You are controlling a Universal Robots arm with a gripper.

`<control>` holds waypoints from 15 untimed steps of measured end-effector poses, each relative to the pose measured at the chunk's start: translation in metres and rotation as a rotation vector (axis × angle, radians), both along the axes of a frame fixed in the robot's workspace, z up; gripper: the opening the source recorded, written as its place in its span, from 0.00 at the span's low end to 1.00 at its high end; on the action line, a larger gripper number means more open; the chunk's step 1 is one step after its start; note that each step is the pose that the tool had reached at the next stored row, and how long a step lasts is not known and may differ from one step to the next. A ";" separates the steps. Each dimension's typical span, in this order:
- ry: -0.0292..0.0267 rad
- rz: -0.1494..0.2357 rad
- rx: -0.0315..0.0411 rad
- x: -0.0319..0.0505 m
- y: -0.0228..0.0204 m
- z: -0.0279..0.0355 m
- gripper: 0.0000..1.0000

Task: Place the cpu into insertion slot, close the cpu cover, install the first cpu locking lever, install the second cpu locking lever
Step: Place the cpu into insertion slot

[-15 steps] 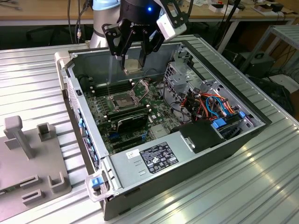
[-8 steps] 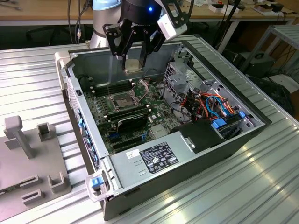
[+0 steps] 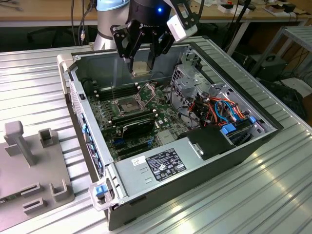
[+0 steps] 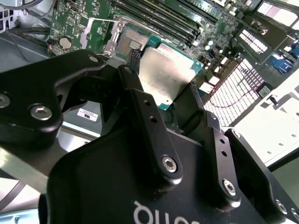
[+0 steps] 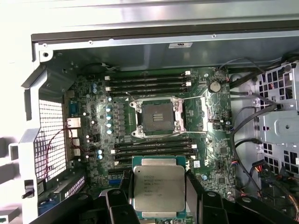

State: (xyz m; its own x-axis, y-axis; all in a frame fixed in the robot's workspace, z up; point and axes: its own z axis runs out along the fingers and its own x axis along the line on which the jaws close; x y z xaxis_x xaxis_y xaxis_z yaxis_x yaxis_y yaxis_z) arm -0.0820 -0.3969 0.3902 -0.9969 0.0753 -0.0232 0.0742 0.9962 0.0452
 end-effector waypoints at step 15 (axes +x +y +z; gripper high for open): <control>0.0000 0.000 -0.0006 0.0046 0.0004 -0.0007 0.55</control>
State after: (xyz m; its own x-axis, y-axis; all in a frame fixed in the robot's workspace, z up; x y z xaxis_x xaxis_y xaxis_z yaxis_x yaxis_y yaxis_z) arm -0.0774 -0.3965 0.3895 -0.9969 0.0753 -0.0233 0.0742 0.9962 0.0446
